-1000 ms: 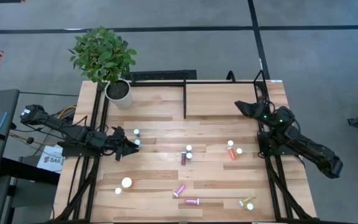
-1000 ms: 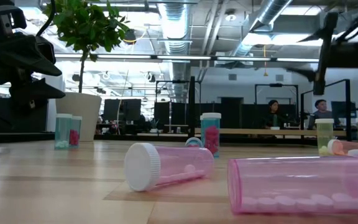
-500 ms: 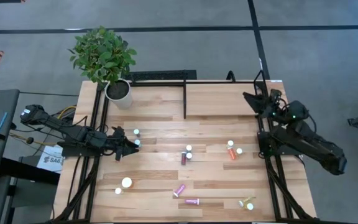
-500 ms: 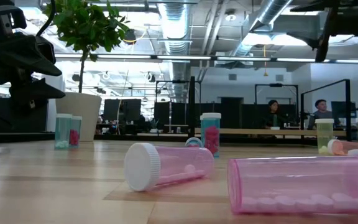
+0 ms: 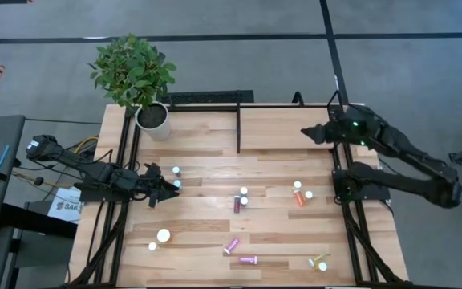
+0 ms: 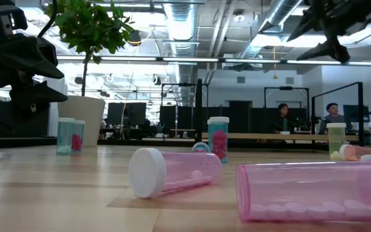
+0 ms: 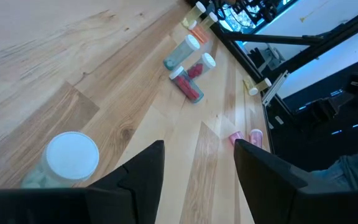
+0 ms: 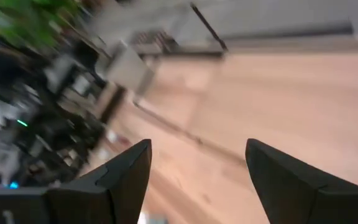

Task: Pick and place medicine bottles onto shelf by color
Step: Put the yellow pill bottle on the shelf

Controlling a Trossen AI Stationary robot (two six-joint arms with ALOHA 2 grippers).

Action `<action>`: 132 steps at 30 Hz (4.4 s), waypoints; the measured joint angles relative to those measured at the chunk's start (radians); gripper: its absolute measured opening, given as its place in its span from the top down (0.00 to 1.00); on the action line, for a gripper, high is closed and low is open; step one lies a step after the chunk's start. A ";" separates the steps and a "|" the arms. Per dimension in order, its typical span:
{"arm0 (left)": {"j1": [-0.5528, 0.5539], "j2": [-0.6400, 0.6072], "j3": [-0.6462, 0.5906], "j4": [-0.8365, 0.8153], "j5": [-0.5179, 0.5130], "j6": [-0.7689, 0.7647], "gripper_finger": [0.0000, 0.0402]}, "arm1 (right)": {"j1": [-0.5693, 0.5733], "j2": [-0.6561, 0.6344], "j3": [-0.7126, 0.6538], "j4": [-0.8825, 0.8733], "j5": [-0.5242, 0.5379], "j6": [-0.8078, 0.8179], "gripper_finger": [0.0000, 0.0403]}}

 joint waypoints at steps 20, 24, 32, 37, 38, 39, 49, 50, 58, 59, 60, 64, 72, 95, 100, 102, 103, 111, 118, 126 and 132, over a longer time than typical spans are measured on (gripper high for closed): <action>0.000 0.000 0.000 0.000 0.000 0.000 0.55 | 0.319 0.415 0.168 -0.383 0.001 0.321 0.29; 0.000 0.000 0.000 0.000 0.000 0.000 0.55 | 0.365 0.485 0.167 -0.431 -0.025 0.423 0.29; 0.000 0.000 0.000 0.000 0.000 0.000 0.55 | 0.426 0.592 0.167 -0.445 -0.070 0.422 0.29; 0.000 0.000 0.000 0.000 0.000 0.000 0.55 | 0.468 0.645 0.167 -0.433 -0.094 0.391 0.29; 0.000 0.000 0.000 0.000 0.000 0.000 0.55 | 0.470 0.656 0.167 -0.432 -0.095 0.391 0.29; 0.000 0.000 0.000 0.000 0.000 0.000 0.55 | 0.474 0.666 0.167 -0.433 -0.101 0.392 0.29; 0.000 0.000 0.000 0.000 0.000 0.000 0.55 | 0.518 0.766 0.146 -0.398 -0.082 0.412 0.29; 0.000 0.000 0.000 0.000 0.000 0.000 0.55 | 0.520 0.773 0.139 -0.389 -0.082 0.413 0.29; 0.000 0.000 0.000 0.000 0.000 0.000 0.55 | 0.520 0.811 0.134 -0.389 -0.072 0.398 0.29; 0.000 0.000 0.000 0.000 0.000 0.000 0.55 | 0.520 0.809 0.127 -0.378 -0.072 0.398 0.29; 0.000 0.000 0.000 0.000 0.000 0.000 0.55 | 0.520 0.808 0.111 -0.364 -0.070 0.399 0.29; 0.000 0.000 0.000 0.000 0.000 0.000 0.55 | 0.520 0.807 0.047 -0.312 -0.086 0.442 0.29; 0.000 0.000 0.000 0.000 0.000 0.000 0.55 | 0.518 0.807 0.019 -0.265 -0.100 0.467 0.29; 0.000 0.000 0.000 0.000 0.000 0.000 0.55 | 0.450 0.806 0.019 -0.255 -0.133 0.352 0.43; 0.000 0.000 0.000 0.000 0.000 0.000 0.55 | 0.431 0.806 0.019 -0.250 -0.160 0.320 0.52; 0.000 0.000 0.000 0.000 0.000 0.000 0.55 | 0.424 0.806 0.019 -0.238 -0.177 0.311 0.55; 0.000 0.000 0.000 0.000 0.000 0.000 0.55 | 0.419 0.806 0.019 -0.230 -0.185 0.308 0.56; 0.000 0.000 0.000 0.000 0.000 0.000 0.55 | 0.416 0.806 0.046 -0.230 -0.187 0.290 0.68; 0.000 0.000 0.000 0.000 0.000 0.000 0.55 | 0.379 0.806 0.099 -0.308 -0.157 0.289 0.68; 0.000 0.000 0.000 0.000 0.000 0.000 0.55 | 0.261 0.806 0.248 -0.480 -0.051 0.280 0.67; 0.000 0.000 0.000 0.000 0.000 0.000 0.55 | 0.108 0.806 0.352 -0.536 0.025 0.255 0.68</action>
